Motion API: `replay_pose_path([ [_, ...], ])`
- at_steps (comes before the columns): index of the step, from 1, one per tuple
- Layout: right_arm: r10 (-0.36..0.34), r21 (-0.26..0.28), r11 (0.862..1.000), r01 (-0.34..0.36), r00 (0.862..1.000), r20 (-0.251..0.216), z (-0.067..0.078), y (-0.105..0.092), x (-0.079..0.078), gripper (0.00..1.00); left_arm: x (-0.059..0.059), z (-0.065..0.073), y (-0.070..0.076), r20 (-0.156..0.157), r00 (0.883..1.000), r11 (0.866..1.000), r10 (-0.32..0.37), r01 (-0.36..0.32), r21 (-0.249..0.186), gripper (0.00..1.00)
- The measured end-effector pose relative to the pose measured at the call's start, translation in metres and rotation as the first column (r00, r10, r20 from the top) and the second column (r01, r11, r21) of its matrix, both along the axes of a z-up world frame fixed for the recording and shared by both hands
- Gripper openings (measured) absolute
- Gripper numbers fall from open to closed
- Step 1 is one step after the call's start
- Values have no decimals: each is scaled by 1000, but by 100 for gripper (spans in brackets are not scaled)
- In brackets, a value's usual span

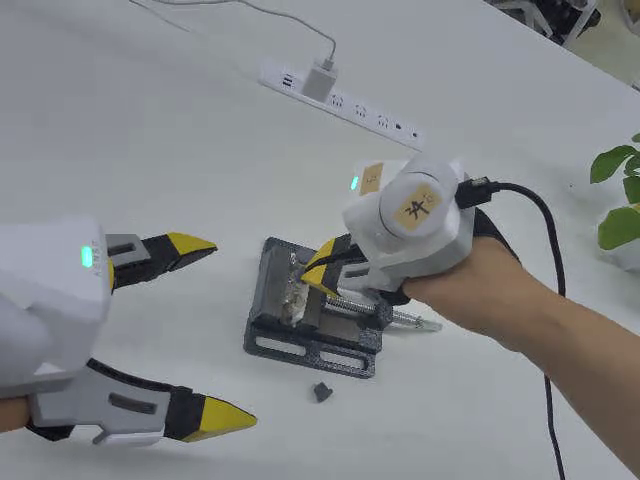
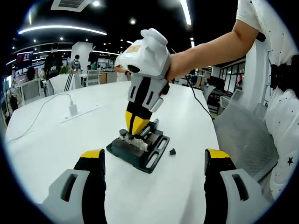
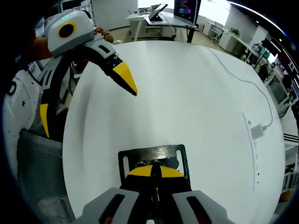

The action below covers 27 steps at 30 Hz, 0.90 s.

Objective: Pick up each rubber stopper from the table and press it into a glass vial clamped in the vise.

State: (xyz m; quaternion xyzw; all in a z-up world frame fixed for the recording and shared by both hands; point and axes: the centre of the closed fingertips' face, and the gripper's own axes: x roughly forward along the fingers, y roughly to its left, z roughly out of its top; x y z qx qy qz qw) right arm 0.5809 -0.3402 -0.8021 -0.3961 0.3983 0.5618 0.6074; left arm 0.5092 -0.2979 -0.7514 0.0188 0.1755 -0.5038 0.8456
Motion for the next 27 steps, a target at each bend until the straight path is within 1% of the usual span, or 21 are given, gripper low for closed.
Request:
replay_pose_path([
  [6,-3,-9,1000,2,1000,-17,-1,0,1,0,1,0,-1,1,1000,1000,1,-1,-4,87],
  [8,20,-31,999,-20,1000,-16,-1,0,0,0,0,0,-1,1,1000,1000,-2,2,-5,87],
  [11,21,-57,998,-23,999,-28,-2,1,1,0,0,0,-2,3,1000,1000,-3,3,-6,87],
  [13,6,-68,998,-9,999,-43,-2,1,1,0,1,0,-1,2,1000,1000,1,-1,-8,86],
  [17,11,-89,996,-17,998,-61,-3,2,2,0,2,1,0,4,1000,1000,9,-9,-13,86],
  [19,28,-106,994,-34,998,-60,-3,2,1,0,1,1,0,4,1000,1000,9,-9,-14,86],
  [23,23,-135,990,-31,998,-62,-4,2,1,0,1,1,1,5,1000,1000,9,-9,-14,86],
  [27,-8,-156,988,-4,997,-80,-4,1,2,0,2,1,2,6,1000,1000,17,-17,-18,86],
])
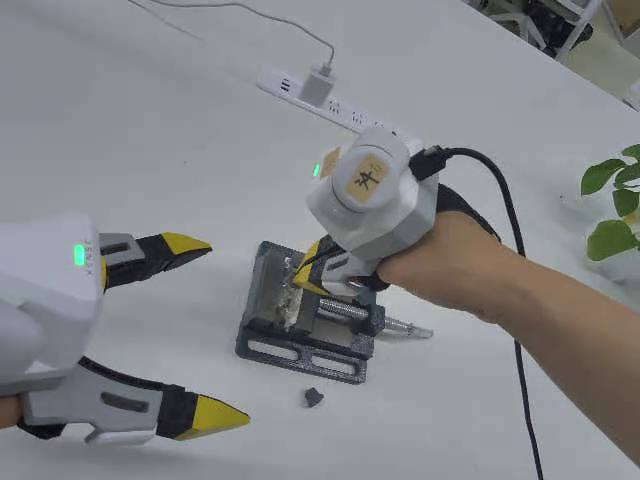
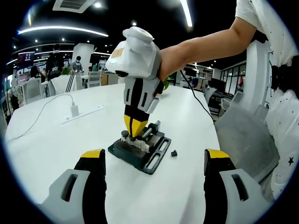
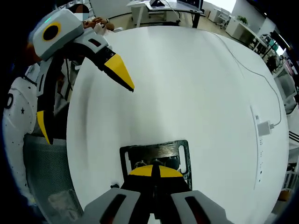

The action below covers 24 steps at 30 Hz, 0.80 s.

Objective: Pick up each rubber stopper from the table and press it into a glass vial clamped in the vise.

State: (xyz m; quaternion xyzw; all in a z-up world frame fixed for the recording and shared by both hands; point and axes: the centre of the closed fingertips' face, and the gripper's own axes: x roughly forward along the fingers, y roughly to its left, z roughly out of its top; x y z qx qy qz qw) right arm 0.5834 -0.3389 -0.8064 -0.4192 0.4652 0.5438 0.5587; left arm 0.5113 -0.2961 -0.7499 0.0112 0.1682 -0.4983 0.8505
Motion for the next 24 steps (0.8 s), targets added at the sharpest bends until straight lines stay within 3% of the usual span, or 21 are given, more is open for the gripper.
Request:
replay_pose_path([
  [24,-23,-79,997,20,999,-40,-3,-1,-1,0,3,2,0,9,1000,1000,5,-5,-5,85],
])
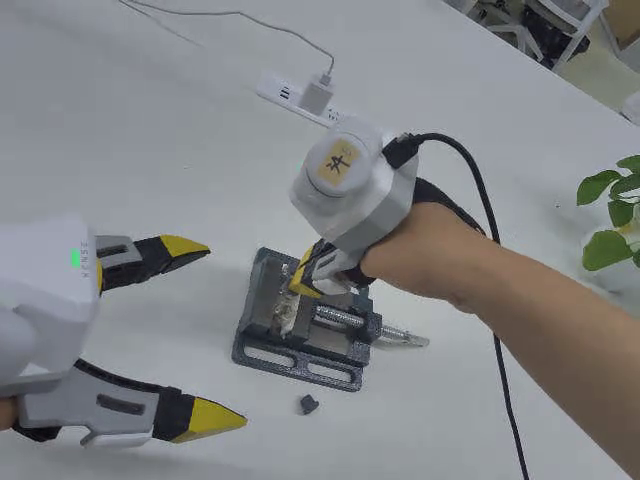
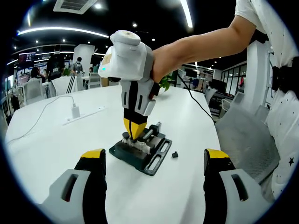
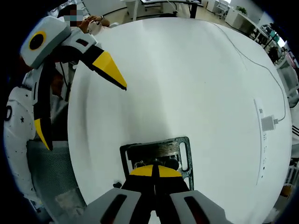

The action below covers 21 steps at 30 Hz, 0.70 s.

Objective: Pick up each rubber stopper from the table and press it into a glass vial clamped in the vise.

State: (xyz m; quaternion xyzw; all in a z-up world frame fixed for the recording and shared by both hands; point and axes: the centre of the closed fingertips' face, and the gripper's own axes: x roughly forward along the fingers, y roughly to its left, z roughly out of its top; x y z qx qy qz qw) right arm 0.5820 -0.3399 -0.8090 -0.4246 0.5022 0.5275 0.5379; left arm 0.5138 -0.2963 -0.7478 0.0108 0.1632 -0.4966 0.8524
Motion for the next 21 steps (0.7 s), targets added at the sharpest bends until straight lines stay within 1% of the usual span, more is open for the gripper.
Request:
replay_pose_path([
  [7,10,-3,1000,-10,1000,-1,0,0,-1,0,2,2,-2,4,1000,1000,1,-1,-4,85],
  [10,38,-18,999,-38,999,-2,0,0,-1,0,2,2,-3,5,1000,1000,0,0,-4,85],
  [14,39,-34,999,-39,999,-22,0,1,0,0,2,2,-1,7,1000,1000,2,-2,0,85],
  [17,47,-43,998,-48,998,-28,-1,1,0,0,3,3,1,8,1000,1000,10,-10,0,85],
  [18,55,-43,997,-56,998,-30,0,1,0,0,3,3,2,7,1000,1000,13,-13,1,85],
  [21,43,-30,999,-44,998,-40,0,-1,1,0,4,6,2,14,1000,1000,15,-15,-1,85],
])
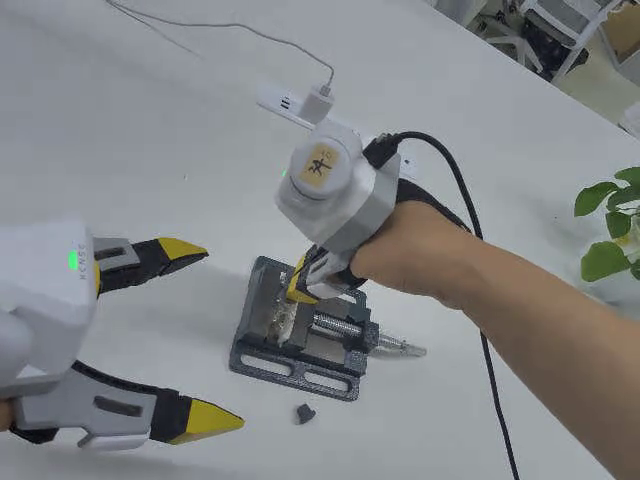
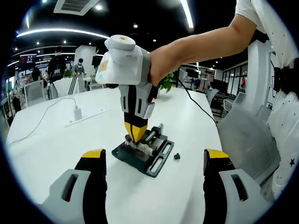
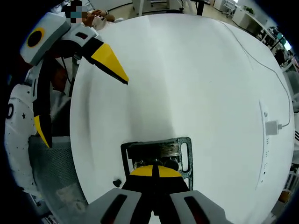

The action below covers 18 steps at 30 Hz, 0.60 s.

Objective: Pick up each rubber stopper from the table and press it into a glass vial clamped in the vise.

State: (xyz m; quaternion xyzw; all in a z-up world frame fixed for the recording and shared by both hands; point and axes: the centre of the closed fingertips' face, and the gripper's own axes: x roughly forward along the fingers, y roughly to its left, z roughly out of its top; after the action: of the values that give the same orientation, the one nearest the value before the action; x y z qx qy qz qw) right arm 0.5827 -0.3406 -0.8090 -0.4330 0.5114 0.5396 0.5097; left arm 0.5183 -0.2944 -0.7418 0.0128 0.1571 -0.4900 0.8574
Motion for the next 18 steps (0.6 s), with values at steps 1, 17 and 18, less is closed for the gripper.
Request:
replay_pose_path([
  [1,0,3,1000,0,1000,0,0,0,0,0,0,1,-1,2,1000,1000,-1,1,-2,85],
  [17,-52,85,995,51,999,17,3,1,-3,0,-15,12,-4,24,1000,1000,-20,19,22,85],
  [18,-54,85,995,52,998,18,3,1,-3,0,-16,12,-4,23,1000,999,-21,20,25,85],
])
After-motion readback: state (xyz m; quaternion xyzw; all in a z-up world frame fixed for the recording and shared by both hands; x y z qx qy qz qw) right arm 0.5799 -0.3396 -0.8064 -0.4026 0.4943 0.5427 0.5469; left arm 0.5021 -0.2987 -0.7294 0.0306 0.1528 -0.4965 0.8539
